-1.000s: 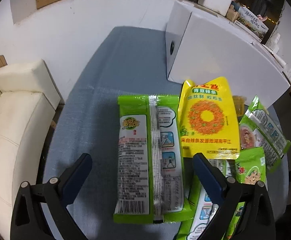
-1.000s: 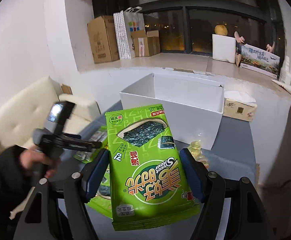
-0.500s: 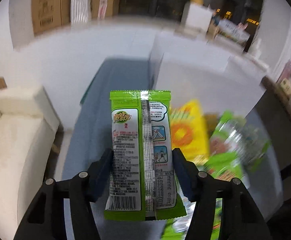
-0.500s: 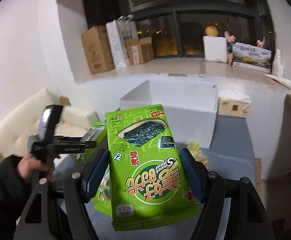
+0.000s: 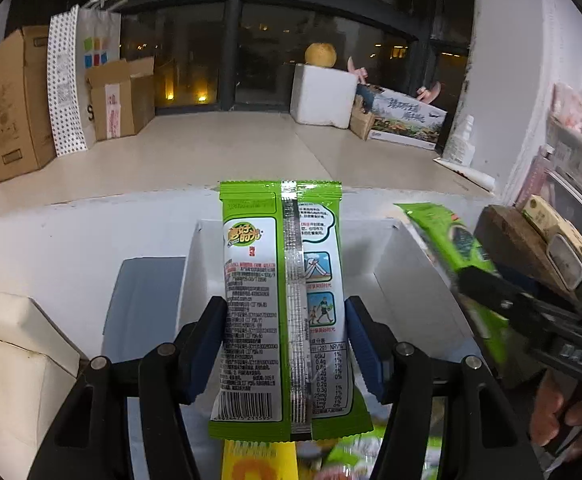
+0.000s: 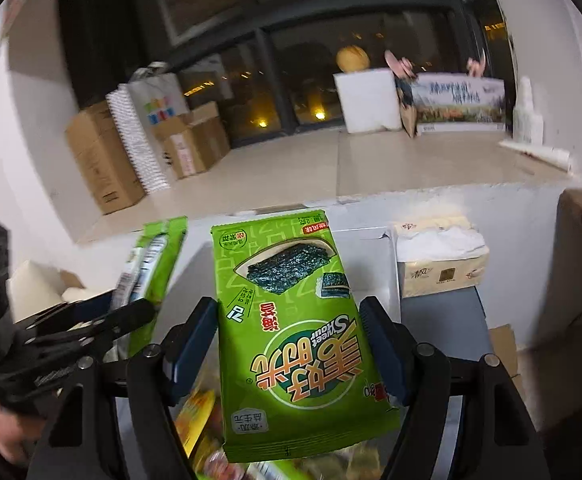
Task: Organize snacks
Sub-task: 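Lower both held green packets into the white box and open both grippers, then grasp a green seaweed packet with the left gripper while the right grasps another green packet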
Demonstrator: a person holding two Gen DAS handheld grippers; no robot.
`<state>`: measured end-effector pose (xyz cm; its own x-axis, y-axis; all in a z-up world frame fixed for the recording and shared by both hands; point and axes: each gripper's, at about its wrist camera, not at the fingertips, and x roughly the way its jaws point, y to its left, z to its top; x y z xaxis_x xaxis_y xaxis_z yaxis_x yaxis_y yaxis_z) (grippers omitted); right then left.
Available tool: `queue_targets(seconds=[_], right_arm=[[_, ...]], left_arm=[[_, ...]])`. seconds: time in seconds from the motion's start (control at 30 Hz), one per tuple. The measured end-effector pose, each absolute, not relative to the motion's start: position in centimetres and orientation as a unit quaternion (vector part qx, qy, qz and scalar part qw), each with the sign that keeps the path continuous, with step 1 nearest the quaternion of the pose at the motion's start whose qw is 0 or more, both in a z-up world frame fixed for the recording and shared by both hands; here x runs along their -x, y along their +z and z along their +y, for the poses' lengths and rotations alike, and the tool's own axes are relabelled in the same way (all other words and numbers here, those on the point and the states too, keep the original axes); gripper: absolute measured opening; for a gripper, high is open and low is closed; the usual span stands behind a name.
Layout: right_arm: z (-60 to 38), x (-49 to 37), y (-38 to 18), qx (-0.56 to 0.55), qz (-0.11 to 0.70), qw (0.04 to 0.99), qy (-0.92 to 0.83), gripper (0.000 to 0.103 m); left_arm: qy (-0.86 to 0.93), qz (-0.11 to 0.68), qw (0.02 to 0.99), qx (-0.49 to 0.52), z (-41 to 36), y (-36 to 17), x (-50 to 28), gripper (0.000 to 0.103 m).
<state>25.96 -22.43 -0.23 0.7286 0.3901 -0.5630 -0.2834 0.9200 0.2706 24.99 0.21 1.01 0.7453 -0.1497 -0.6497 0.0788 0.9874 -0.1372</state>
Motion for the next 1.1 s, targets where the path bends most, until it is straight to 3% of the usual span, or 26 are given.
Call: queue_targets(seconds=[0.07,0.13,0.23,0.7,0.93,1.1], right_arm=[[-22.6,-28.3,-1.3,-0.100,0.340,0.917,0.184,0.081],[-22.9,-29.5,-1.8,-0.118,0.353,0.909,0.186,0.094],[-23.7,-29.2,-1.8,-0.148,0.341,0.910,0.184,0.103],[-23.8,-16.5,3.2,-0.018,0.237,0.938,0.251,0.103],[-23.8,-8.7,0.1,0.073,0.239,0.939,0.235,0.103],[-24.1,-5.7,-4.7,0.046,0.274,0.925,0.259,0.103]], left_arm=[[-0.060,0.357,0.931,0.052,0.3,0.4,-26.4,0.072],[-0.038,0.370,0.927,0.051,0.7,-0.6,-27.7,0.096],[-0.029,0.375,0.924,0.071,2.1,-1.5,-27.5,0.103],[-0.060,0.322,0.944,0.038,2.1,0.6,-17.0,0.103],[-0.057,0.313,0.946,0.054,1.3,-1.2,-6.8,0.103],[-0.046,0.336,0.937,0.080,1.2,-4.4,-2.2,0.103]])
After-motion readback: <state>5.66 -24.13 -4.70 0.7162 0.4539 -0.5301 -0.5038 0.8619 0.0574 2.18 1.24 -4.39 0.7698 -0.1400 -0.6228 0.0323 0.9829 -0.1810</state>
